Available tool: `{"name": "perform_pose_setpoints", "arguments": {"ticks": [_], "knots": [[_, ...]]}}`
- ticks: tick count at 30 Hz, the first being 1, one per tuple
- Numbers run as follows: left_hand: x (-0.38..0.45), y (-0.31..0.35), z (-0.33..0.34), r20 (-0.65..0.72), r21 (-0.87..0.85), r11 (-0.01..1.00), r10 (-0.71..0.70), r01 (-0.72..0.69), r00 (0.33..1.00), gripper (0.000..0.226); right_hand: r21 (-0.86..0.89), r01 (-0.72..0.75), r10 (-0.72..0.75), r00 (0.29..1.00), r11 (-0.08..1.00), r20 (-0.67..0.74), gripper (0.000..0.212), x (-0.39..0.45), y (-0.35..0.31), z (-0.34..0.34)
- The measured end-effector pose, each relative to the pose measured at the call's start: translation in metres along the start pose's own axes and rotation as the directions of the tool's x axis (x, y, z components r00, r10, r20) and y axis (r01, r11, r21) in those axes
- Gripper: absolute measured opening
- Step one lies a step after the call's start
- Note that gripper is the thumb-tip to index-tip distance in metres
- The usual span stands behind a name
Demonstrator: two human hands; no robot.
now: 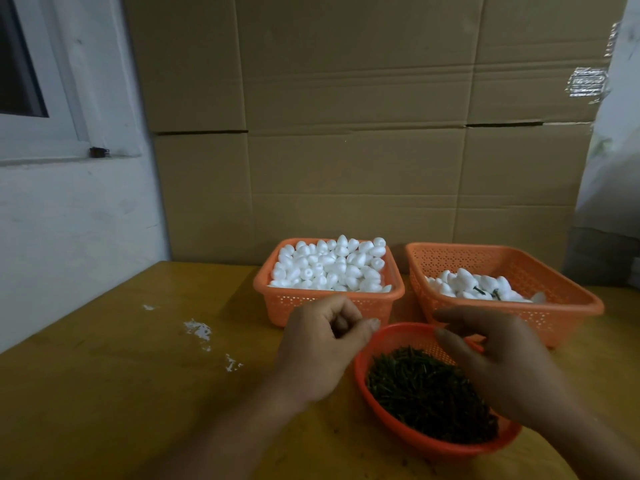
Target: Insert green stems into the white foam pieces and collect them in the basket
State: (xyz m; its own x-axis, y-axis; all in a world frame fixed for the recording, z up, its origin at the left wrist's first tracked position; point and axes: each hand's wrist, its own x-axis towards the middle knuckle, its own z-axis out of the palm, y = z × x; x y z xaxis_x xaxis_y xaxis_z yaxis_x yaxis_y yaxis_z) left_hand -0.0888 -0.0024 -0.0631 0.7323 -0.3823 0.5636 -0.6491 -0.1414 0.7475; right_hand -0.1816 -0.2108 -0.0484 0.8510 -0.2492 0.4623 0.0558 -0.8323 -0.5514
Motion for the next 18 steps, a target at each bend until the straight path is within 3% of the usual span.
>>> {"name": "perform_pose_setpoints", "arguments": {"ticks": [2, 5, 9, 13, 18], "knots": [[0.020, -0.004, -0.012, -0.049, 0.053, 0.998, -0.043, 0.046, 0.998, 0.026, 0.006, 0.006, -0.007, 1.000, 1.000, 0.005, 0.028, 0.000, 0.001, -0.001], [0.060, -0.014, -0.034, -0.101, 0.264, 0.960, -0.070, 0.095, 0.992, 0.025, 0.007, 0.018, -0.018, 1.000, 1.000, 0.003, 0.027, 0.000, 0.002, 0.001], [0.115, -0.033, -0.055, -0.010, 0.531, 0.821, -0.241, 0.210, 0.970, 0.021, 0.003, 0.021, -0.021, 1.000, 1.000, 0.013, 0.027, -0.001, 0.003, 0.002], [0.144, -0.040, -0.058, 0.210, 0.765, 0.639, -0.362, 0.078, 0.908, 0.042, -0.011, 0.018, -0.018, 1.000, 1.000, 0.001, 0.025, -0.004, 0.003, 0.004], [0.154, -0.042, -0.050, 0.367, 0.865, 0.495, -0.508, -0.085, 0.779, 0.046, -0.045, 0.017, -0.015, 0.999, 0.999, 0.043, 0.029, -0.005, 0.005, 0.005]]}}
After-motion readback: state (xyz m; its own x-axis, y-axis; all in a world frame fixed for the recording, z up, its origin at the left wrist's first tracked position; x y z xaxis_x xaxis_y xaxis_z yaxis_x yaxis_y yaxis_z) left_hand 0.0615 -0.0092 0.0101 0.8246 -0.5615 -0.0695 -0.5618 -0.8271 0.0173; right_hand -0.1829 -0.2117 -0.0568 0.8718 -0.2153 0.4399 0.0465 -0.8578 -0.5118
